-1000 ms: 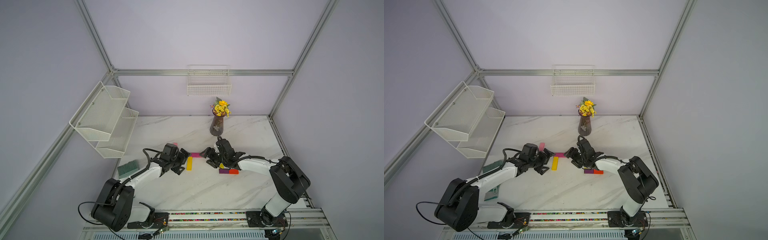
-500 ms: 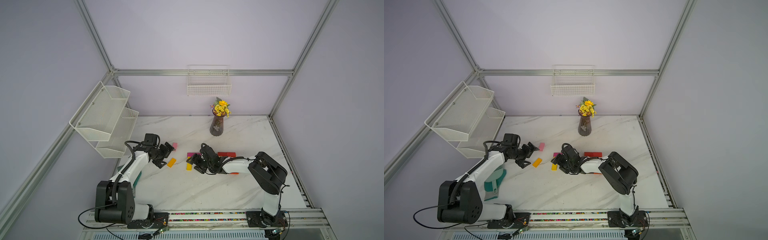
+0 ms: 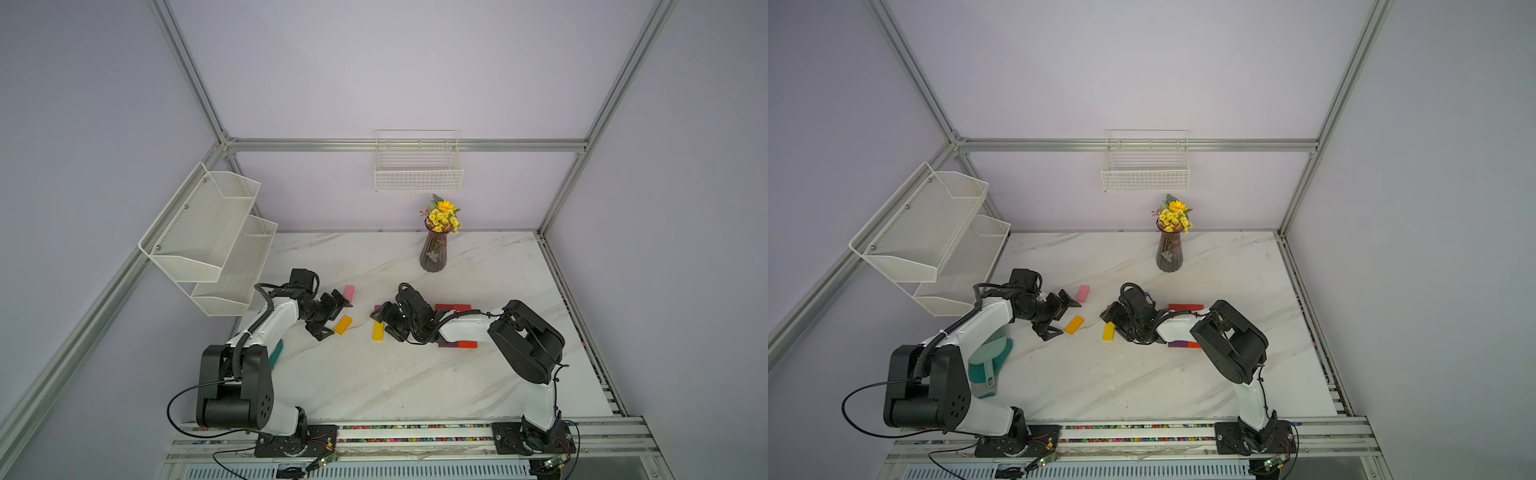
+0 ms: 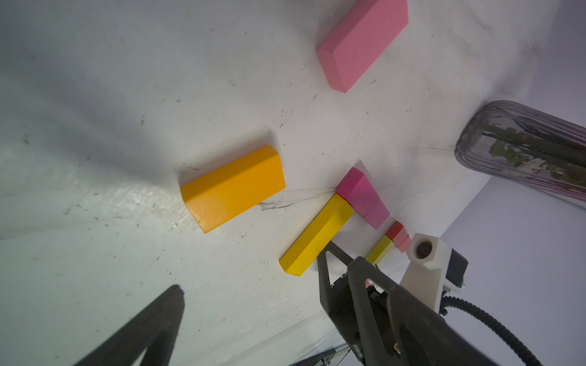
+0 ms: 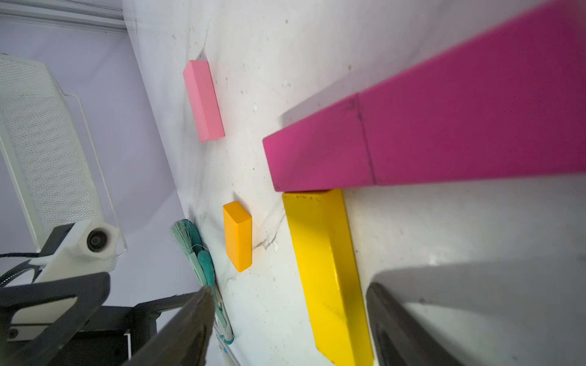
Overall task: Assemble the letter c with building blocks
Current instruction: Assemble the building block at the center of the board.
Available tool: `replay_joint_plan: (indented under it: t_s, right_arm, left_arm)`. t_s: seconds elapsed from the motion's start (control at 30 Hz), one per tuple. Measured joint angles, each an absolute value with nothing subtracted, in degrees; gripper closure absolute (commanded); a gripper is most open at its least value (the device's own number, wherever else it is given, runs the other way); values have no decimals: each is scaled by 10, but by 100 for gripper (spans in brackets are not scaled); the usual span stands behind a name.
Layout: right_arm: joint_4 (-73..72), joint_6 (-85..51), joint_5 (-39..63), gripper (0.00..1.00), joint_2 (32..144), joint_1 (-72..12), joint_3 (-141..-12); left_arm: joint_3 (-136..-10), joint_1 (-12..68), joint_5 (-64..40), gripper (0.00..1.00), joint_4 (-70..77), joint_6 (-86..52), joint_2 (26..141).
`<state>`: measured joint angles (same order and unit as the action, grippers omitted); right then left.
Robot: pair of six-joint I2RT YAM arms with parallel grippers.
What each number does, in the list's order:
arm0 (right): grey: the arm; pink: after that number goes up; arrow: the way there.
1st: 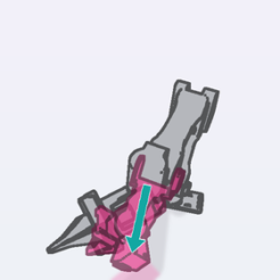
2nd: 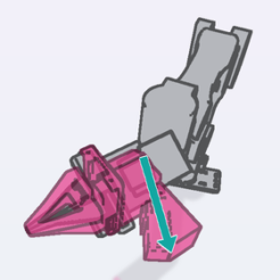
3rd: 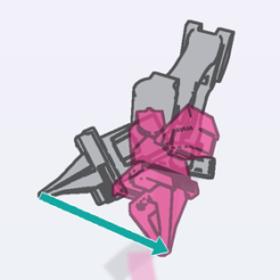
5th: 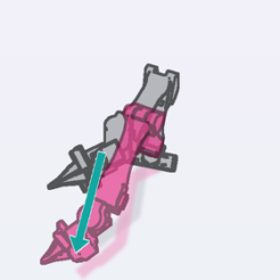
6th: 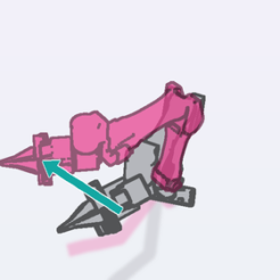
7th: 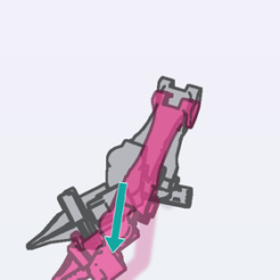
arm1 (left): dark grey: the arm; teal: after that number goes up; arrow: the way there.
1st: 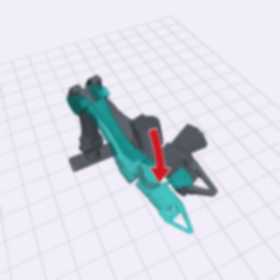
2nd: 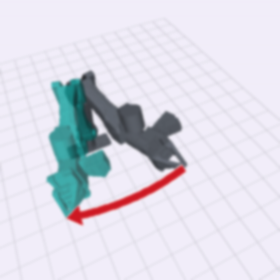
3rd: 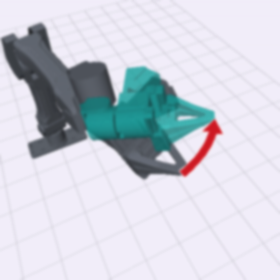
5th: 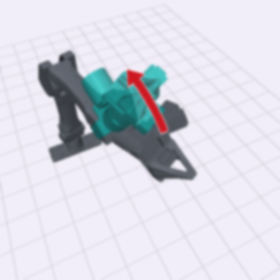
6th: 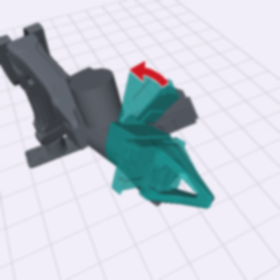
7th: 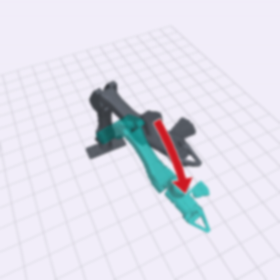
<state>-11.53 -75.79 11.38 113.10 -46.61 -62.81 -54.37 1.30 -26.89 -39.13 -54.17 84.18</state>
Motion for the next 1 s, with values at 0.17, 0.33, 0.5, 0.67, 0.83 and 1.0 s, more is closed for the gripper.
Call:
replay_joint_plan:
  t_s: [0.17,0.33,0.5,0.67,0.83,1.0]
  right_arm:
    - [-116,-759,114,22,1133,-466,-630]
    - [-116,-759,114,22,1133,-463,-630]
    - [-117,-759,114,22,1134,-460,-630]
    - [-120,-759,115,22,1136,-457,-631]
    - [-120,-759,116,22,1136,-456,-632]
    - [-122,-759,121,22,1138,-453,-633]
  left_arm:
    - [-549,11,-272,0,-391,-541,844]
    - [-549,11,-275,0,-391,-541,846]
    - [-549,11,-277,0,-391,-542,847]
    - [-549,11,-277,0,-391,-542,847]
    - [-549,11,-277,0,-391,-542,847]
    - [-549,11,-277,0,-391,-542,847]
